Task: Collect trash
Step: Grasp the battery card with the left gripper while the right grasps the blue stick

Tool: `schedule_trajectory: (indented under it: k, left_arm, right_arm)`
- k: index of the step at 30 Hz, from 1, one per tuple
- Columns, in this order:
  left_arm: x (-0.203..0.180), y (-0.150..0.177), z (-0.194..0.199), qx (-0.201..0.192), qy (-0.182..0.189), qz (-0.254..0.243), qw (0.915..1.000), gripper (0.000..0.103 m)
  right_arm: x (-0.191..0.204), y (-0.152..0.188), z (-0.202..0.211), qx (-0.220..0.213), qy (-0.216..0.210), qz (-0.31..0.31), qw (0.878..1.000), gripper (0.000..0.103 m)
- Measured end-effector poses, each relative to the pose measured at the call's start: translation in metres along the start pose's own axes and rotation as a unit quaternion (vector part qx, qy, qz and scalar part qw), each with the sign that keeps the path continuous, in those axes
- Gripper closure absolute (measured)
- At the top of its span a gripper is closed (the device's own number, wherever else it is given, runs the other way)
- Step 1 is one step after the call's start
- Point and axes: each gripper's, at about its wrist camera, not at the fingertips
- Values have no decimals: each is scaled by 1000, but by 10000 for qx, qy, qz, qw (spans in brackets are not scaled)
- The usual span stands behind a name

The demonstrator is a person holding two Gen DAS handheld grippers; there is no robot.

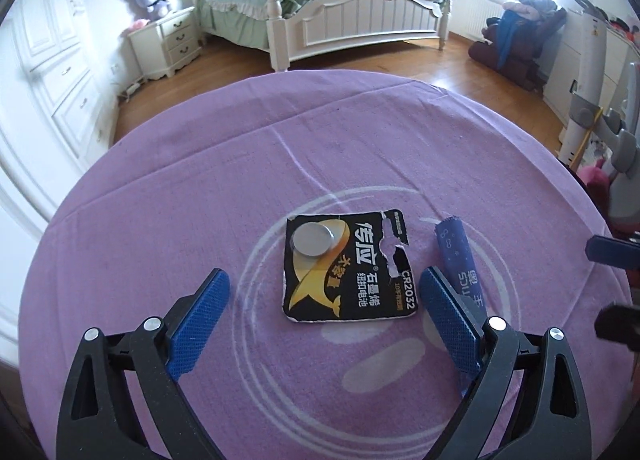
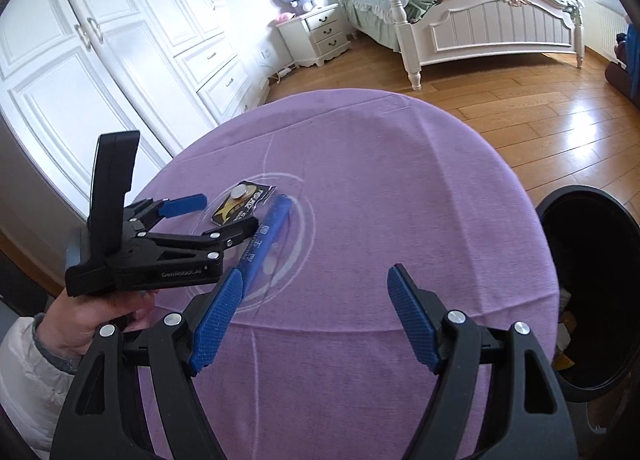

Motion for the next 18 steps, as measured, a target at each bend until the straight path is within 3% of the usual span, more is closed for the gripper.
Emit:
schedule_trajectory:
  k: [6, 11, 15, 18]
  left_arm:
    - [12, -11, -4, -123, 22, 33, 9999, 37]
    - [21, -13, -6, -164, 222, 189, 9994, 37]
    - [31, -11, -6, -206, 325, 427, 9983, 37]
    - [39, -11, -4, -298, 377, 590, 9971, 37]
  right_arm:
    - [21, -1, -23, 316, -13, 324, 9990, 28]
    - [38, -12, -44, 446, 224, 675, 9965, 30]
    - [44, -16, -62, 593, 545, 1024, 9915, 44]
    - [49, -17, -65, 619, 813, 1333, 9858, 64]
Point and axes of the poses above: each gripper's, at about its wrist camera, not at the fingertips, and z roughly against the way its jaws point, x to its left, y to its underside, and after that the axes turned 4 degrees about -y, right-handed
